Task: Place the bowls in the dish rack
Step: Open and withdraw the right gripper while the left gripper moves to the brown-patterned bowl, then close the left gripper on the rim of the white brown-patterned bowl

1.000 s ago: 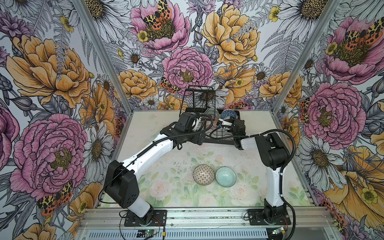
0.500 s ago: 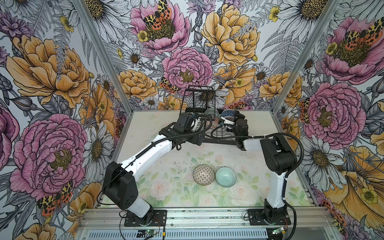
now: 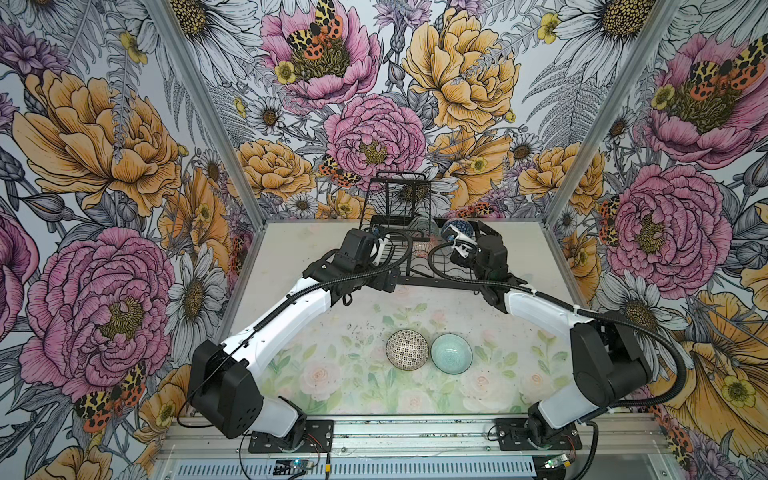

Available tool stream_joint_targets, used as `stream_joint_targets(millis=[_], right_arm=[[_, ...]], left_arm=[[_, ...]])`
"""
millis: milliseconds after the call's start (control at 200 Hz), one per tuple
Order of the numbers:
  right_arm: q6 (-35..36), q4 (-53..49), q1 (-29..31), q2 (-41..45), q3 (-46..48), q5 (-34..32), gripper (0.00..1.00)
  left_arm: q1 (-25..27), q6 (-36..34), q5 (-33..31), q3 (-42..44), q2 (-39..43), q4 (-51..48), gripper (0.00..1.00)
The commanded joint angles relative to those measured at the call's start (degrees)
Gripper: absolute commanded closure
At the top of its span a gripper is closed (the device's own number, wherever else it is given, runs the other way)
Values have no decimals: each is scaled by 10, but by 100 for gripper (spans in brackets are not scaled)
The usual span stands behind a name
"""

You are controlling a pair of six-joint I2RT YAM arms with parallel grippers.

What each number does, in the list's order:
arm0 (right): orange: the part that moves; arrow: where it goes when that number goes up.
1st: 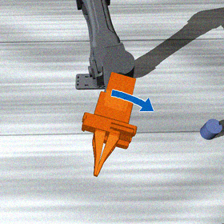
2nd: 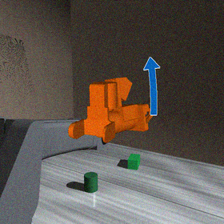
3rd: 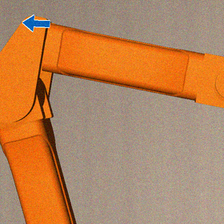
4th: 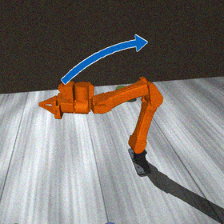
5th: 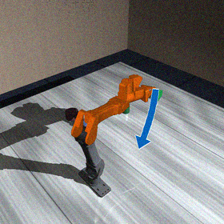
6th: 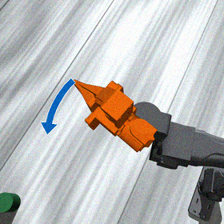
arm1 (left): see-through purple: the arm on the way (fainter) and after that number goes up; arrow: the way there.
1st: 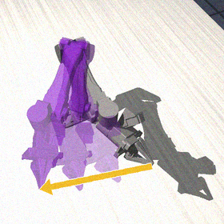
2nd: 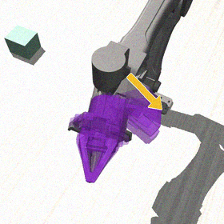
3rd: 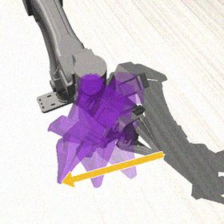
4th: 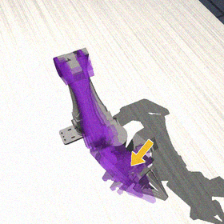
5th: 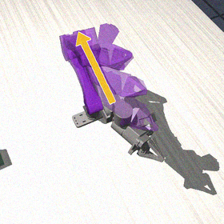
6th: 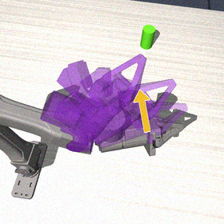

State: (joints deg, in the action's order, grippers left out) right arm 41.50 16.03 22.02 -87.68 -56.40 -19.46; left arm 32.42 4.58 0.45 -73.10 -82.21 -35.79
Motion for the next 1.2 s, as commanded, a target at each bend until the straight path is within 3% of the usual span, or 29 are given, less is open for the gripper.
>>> stream_joint_targets(millis=[0,90,270,500,671,1196], right_arm=[[-178,-210,12,37,-44,-49,1],[-234,-268,30,67,-44,-52,1],[-362,-373,29,109,-55,48,1],[-465,-436,17,90,-65,137,0],[-481,-451,13,71,-70,169,1],[-485,-451,8,12,-96,171,1]], left_arm=[[-4,20,-18,15,17,3,1],[-2,31,-25,25,24,3,1],[12,52,-34,51,37,0,1],[37,62,-48,90,55,-21,1],[58,83,-76,116,77,-41,1],[104,168,-56,204,145,-77,1]])
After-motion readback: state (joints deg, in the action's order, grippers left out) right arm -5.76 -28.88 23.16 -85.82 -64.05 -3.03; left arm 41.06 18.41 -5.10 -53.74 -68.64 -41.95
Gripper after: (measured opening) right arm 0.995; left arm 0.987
